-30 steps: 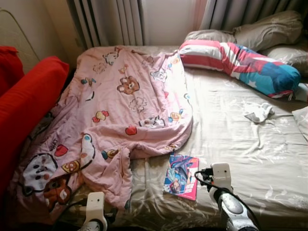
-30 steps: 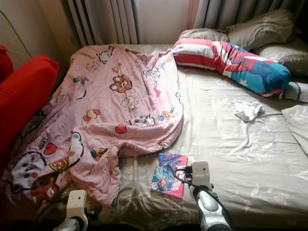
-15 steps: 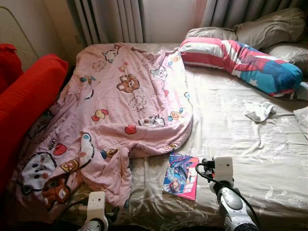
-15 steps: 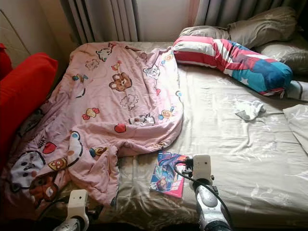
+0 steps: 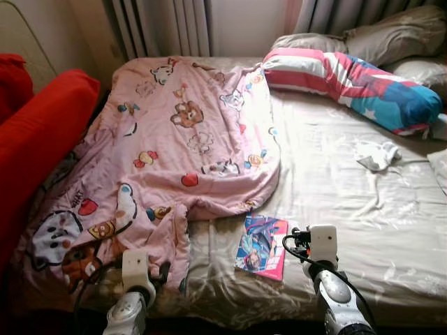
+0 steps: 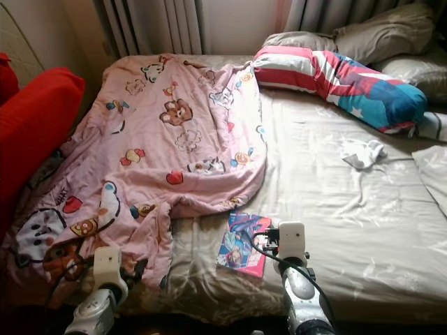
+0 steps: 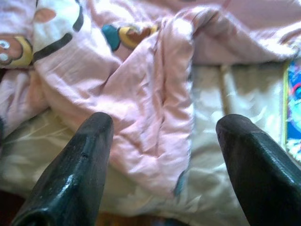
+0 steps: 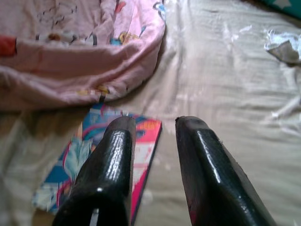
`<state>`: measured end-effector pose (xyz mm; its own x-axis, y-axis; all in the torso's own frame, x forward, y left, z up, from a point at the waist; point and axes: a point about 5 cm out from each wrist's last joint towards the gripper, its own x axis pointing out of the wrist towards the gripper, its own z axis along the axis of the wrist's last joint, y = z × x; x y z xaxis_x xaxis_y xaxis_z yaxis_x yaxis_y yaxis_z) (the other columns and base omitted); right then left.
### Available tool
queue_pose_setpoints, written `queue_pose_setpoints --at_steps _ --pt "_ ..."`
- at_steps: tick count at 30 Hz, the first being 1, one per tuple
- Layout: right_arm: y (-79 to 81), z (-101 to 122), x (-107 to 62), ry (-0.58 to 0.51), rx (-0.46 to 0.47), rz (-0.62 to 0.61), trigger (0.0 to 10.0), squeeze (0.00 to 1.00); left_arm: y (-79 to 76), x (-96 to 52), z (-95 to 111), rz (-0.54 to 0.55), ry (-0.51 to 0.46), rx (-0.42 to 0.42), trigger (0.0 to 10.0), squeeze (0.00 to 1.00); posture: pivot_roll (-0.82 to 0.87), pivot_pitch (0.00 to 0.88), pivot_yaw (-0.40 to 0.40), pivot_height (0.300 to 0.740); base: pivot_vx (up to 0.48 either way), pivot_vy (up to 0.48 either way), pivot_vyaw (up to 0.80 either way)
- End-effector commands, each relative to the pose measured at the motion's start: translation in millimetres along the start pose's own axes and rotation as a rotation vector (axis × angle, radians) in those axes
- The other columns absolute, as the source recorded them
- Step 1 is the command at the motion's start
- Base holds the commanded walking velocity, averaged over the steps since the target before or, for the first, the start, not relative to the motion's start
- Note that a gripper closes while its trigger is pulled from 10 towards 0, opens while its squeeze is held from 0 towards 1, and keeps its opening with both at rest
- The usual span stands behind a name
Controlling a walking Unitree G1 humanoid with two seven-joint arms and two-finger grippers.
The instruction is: Clean up the room
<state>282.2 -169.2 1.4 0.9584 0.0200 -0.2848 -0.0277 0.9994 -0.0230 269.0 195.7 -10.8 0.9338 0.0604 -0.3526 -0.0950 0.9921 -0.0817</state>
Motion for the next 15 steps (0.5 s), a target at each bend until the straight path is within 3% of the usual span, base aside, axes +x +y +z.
queue_pose_setpoints --at_steps 1,15 --pt "1.9 -5.2 -3.8 0.006 0.006 0.010 10.0 0.00 2.6 -4.1 -4.7 0.006 -0.003 -0.013 10.0 0.00 -0.08 0.158 0.016 0.623 0.000 0.000 0.00" --pt "4.4 -5.7 -4.0 0.009 0.015 0.029 10.0 0.00 -10.2 -0.9 10.6 -0.043 -0.110 -0.028 10.0 0.00 -0.08 0.173 0.015 0.623 0.000 0.000 0.00"
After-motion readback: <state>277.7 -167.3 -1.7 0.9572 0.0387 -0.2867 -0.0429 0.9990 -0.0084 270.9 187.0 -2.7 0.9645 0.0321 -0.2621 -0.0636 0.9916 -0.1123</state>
